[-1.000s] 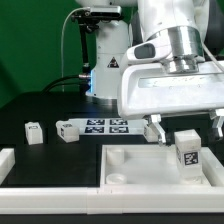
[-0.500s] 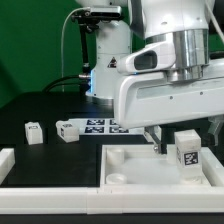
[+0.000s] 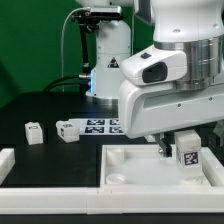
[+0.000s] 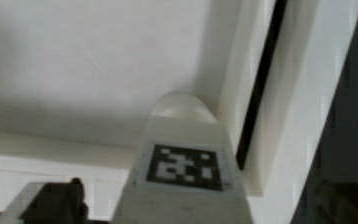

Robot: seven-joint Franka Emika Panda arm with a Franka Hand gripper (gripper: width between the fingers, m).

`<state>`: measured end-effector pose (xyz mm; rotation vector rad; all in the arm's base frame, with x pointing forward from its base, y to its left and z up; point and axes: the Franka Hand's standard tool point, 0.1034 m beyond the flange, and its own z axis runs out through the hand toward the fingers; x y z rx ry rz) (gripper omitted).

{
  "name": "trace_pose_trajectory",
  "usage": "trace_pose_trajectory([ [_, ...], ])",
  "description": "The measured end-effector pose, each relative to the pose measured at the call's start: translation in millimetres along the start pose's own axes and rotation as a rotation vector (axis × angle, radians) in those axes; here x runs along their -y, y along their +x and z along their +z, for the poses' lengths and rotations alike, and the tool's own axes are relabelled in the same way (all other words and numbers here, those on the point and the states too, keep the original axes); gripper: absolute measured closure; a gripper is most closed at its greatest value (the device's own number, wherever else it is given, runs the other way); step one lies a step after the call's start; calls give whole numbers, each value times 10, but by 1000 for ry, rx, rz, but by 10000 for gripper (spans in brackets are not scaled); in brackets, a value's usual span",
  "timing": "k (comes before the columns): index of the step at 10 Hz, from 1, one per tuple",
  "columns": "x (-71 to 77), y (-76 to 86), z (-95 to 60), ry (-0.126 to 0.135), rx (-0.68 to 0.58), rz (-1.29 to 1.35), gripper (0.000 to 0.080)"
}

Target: Assemble one leg

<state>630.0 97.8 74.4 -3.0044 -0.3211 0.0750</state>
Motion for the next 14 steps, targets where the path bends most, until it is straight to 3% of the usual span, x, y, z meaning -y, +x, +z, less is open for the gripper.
trace_pose_trajectory([
  [1, -3, 13, 0, -1, -7, 0, 150],
  [4, -15, 44, 1, -6, -32, -11, 513],
  [9, -6, 47, 4, 0, -36, 73, 511],
  [14, 143, 15, 37, 31, -58, 773, 509],
])
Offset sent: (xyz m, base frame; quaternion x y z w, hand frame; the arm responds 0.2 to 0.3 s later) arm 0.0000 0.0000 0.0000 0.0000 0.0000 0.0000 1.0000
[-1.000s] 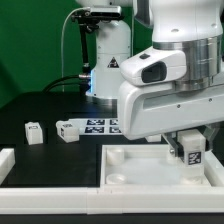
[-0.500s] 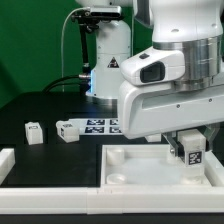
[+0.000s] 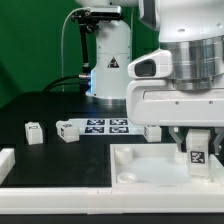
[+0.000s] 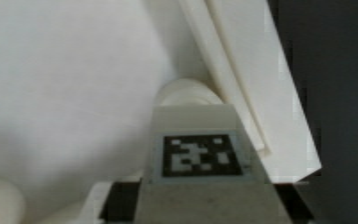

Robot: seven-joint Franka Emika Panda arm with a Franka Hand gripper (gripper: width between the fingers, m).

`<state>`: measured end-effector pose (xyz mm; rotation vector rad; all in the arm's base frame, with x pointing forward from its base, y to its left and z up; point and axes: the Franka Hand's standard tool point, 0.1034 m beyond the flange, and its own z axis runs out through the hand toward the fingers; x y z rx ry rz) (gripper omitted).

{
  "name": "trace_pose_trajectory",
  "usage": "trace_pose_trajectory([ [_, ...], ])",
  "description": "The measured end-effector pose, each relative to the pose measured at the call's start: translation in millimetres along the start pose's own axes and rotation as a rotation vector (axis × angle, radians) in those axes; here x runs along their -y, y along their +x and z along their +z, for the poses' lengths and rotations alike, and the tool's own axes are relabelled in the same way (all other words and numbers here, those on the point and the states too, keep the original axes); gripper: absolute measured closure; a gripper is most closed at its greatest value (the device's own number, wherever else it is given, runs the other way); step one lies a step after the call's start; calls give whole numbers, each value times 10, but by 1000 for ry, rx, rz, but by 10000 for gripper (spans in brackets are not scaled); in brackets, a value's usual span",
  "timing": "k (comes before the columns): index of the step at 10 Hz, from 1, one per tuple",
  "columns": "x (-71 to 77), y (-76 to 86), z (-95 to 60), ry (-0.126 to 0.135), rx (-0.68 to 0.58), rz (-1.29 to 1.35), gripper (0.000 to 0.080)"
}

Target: Assemble one leg

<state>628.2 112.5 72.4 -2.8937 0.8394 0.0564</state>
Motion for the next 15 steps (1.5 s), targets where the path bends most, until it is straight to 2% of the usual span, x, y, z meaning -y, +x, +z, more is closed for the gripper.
trace_pose_trajectory([
  [4, 15, -9, 6, -6, -10, 561, 509],
  [7, 30, -20, 7, -2, -5, 709, 509],
  [8, 33, -23, 8, -2, -5, 670, 509],
  [10, 82, -49, 14, 7, -10, 598, 195],
  [11, 87, -45, 12, 8, -13, 466, 164],
  [15, 72, -36, 14, 2, -13, -107, 150],
])
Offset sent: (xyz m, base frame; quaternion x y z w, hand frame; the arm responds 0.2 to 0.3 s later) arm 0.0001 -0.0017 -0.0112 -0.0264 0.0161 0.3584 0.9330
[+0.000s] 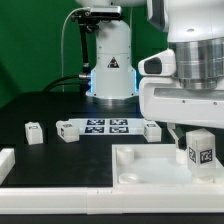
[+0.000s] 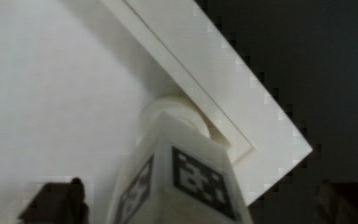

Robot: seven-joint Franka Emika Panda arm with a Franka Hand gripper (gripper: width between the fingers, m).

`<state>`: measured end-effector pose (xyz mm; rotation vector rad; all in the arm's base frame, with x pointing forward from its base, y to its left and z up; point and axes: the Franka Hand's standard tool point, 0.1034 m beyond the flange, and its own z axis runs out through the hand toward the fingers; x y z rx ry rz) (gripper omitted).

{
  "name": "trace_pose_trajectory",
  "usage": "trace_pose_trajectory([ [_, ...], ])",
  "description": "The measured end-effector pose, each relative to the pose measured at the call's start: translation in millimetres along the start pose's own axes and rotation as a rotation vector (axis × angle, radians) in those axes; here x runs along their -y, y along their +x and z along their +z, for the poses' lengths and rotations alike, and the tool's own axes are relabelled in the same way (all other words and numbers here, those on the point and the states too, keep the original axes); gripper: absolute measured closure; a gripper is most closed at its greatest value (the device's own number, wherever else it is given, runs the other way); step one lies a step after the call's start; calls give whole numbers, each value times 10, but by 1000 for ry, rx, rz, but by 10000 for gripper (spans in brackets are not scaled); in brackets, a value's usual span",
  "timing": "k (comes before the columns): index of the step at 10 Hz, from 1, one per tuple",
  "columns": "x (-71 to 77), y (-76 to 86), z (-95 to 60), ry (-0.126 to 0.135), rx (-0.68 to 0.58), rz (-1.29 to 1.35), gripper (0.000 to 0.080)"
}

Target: Assemble one leg

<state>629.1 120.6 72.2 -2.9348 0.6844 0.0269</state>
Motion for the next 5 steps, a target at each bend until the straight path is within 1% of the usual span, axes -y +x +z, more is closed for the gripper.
trace_pose_trajectory([
  [1, -17, 21, -10, 0, 1, -130, 150],
  [2, -7, 15, -11, 0, 1, -198, 150],
  [3, 0, 14, -19, -3, -1, -356, 150],
  [5, -12, 29, -36, -7, -4, -571, 150],
])
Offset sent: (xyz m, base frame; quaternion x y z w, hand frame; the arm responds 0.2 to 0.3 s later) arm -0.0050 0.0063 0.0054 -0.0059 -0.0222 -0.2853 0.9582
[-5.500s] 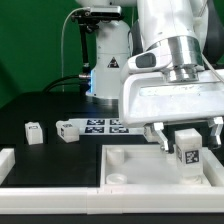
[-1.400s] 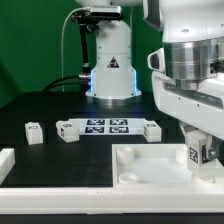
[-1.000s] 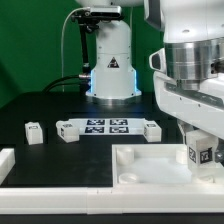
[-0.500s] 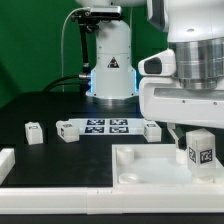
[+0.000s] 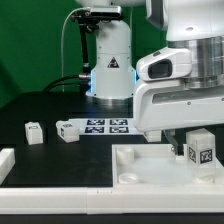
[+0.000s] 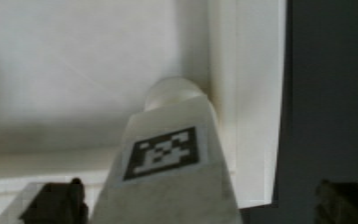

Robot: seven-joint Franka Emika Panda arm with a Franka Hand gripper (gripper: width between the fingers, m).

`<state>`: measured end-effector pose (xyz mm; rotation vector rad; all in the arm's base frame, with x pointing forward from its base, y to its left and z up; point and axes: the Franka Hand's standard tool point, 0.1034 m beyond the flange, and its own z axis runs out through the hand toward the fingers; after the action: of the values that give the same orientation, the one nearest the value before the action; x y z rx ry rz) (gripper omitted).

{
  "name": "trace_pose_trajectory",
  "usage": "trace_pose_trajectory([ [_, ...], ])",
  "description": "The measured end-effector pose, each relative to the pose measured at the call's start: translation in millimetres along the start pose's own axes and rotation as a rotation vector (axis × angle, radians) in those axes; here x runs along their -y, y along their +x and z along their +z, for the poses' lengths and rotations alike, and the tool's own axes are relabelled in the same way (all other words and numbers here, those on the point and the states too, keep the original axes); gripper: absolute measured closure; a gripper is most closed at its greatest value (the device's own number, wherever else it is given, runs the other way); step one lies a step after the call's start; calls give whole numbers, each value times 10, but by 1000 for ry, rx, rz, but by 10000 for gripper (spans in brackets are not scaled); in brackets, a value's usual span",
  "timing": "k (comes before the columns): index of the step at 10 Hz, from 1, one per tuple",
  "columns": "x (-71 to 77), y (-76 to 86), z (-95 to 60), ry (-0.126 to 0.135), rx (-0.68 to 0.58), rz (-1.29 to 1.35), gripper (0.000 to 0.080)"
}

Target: Assemble one leg

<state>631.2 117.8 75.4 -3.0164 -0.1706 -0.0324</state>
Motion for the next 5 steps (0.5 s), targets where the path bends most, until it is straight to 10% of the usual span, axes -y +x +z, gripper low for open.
trace_pose_trajectory([
  [5, -4, -2, 6, 1, 0, 2, 509],
])
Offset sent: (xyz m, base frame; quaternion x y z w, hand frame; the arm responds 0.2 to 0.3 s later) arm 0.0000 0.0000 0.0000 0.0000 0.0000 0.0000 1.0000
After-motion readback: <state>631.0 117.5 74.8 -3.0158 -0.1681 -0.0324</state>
